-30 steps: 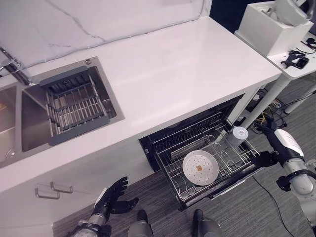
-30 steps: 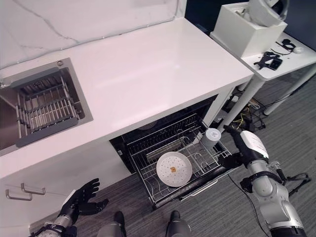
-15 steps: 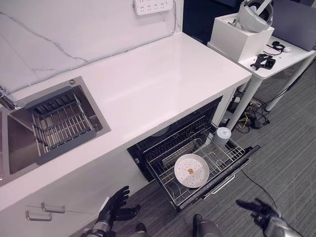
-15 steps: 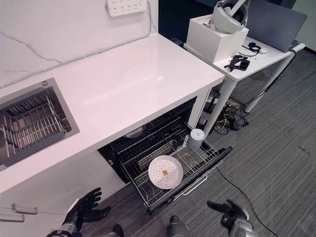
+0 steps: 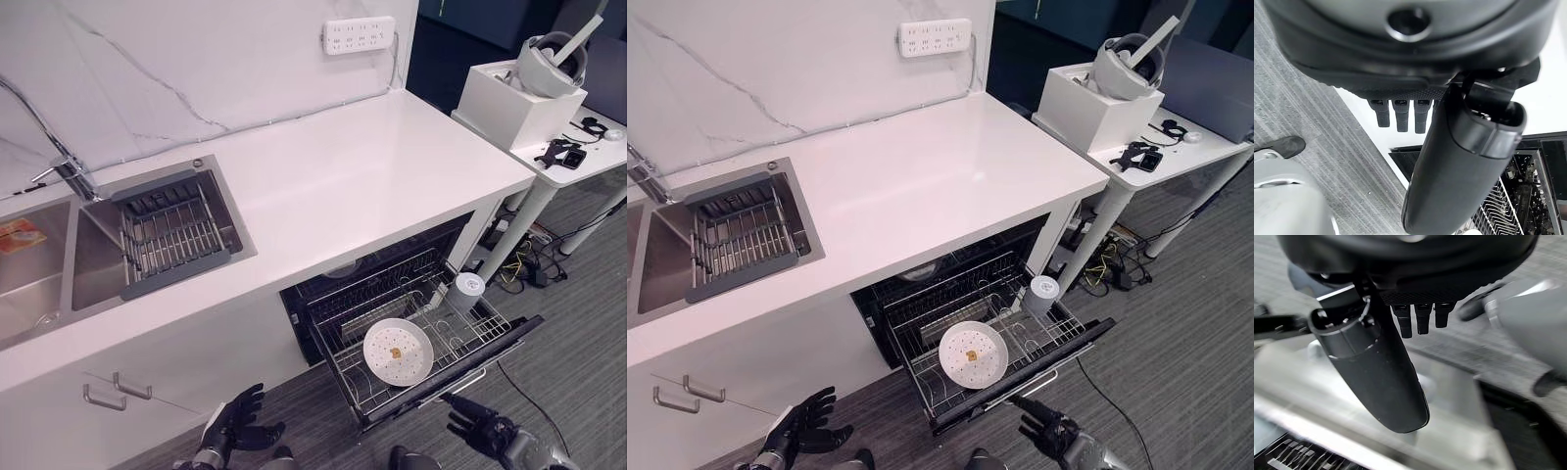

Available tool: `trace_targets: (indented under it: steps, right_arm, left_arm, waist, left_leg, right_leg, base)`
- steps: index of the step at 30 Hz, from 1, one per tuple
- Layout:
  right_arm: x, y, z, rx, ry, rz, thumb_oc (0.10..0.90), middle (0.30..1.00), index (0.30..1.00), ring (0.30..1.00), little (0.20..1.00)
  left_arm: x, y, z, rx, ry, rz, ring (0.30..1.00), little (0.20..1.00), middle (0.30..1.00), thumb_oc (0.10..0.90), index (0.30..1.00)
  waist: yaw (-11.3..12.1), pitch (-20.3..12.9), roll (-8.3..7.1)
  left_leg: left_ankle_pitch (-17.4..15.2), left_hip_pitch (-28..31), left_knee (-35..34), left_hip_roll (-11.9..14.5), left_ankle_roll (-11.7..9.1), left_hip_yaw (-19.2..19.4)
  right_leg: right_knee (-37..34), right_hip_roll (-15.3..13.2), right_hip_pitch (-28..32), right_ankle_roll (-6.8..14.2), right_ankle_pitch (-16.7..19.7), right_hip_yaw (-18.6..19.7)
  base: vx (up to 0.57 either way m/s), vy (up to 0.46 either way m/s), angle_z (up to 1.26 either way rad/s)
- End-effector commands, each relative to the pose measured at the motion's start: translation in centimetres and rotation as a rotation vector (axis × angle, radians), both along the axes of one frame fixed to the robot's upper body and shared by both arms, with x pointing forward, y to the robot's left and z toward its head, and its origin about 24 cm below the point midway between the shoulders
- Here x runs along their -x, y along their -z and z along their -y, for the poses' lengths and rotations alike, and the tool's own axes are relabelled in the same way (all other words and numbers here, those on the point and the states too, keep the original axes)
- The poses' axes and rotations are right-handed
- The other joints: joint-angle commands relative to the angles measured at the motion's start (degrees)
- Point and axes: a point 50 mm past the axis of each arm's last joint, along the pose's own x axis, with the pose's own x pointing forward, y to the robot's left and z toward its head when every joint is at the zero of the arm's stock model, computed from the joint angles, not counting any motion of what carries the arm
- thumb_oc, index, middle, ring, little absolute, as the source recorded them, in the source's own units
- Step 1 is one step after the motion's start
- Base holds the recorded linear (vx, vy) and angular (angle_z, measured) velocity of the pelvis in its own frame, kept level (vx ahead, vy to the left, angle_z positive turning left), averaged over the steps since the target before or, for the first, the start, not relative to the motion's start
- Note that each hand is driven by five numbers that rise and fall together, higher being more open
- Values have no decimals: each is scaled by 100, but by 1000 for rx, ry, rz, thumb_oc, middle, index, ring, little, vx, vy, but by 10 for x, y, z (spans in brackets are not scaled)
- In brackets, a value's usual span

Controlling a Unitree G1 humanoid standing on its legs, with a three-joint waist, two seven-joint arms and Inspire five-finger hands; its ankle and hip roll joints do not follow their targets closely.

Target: Place the dishes in the dishwasher.

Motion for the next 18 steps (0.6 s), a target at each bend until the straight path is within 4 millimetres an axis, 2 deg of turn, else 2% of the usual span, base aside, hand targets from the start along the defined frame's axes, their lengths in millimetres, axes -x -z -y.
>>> trace_targets:
  steps: [1, 3, 9, 12, 14, 16, 17, 18]
  right_arm:
    - [-40, -31, 18, 93, -4, 187, 800, 900, 900, 900, 900]
    - [-55, -42, 21, 136, -37, 215, 800, 900, 900, 900, 900]
    - [-73, -58, 26, 194, -69, 275, 800, 900, 900, 900, 900]
    - [-83, -69, 31, 222, -49, 314, 800, 900, 900, 900, 900]
    - [-95, -86, 39, 259, -23, 356, 800, 900, 900, 900, 900]
    - [-103, -95, 41, 275, -10, 385, 800, 900, 900, 900, 900]
    - [-115, -112, 45, 305, -3, 428, 800, 900, 900, 900, 900]
    - [-118, -116, 46, 314, -2, 437, 800, 900, 900, 900, 900]
  left_arm:
    - [-33, -24, -7, -41, 6, 175, 900, 900, 900, 800, 900]
    - [-32, -22, -5, -40, -1, 162, 900, 900, 900, 800, 900]
    - [-30, -20, -4, -40, -32, 152, 900, 900, 900, 800, 900]
    - [-27, -20, -5, -42, -39, 149, 900, 900, 900, 800, 900]
    - [-26, -20, -4, -38, -48, 155, 900, 900, 900, 800, 900]
    - [-26, -21, -4, -37, -52, 155, 900, 900, 900, 800, 900]
    - [-28, -21, -4, -31, -47, 155, 900, 900, 900, 800, 900]
    - [-28, -21, -4, -30, -46, 153, 900, 900, 900, 800, 900]
  waist:
    - [101, 183, -40]
    - [217, 198, 20]
    - [416, 265, 129]
    - [563, 302, 242]
    - [725, 357, 382]
    - [798, 388, 451]
    - [894, 420, 544]
    - [919, 426, 565]
  left_leg:
    - [-1198, -172, 849, 58, 235, 121]
    - [-1181, -194, 849, 6, 232, 49]
    - [-1138, -309, 849, -133, 250, -133]
    - [-1106, -441, 849, -248, 259, -262]
    - [-1078, -604, 849, -405, 269, -421]
    - [-1063, -684, 849, -493, 276, -502]
    - [-1037, -789, 849, -604, 284, -601]
    - [-1031, -807, 849, -628, 286, -624]
  right_leg:
    - [22, -323, 317, 297, -676, -681]
    - [22, -377, 371, 297, -670, -780]
    - [22, -508, 442, 315, -633, -960]
    - [22, -626, 492, 335, -613, -1110]
    - [22, -760, 518, 354, -594, -1229]
    - [22, -821, 542, 356, -591, -1280]
    - [22, -907, 584, 335, -577, -1357]
    - [22, -925, 592, 328, -573, -1374]
  base:
    - [38, 32, 19]
    - [51, 47, 25]
    - [26, 31, 24]
    - [20, 49, 46]
    - [19, 94, 55]
    - [36, 84, 71]
    - [52, 86, 80]
    - [74, 107, 66]
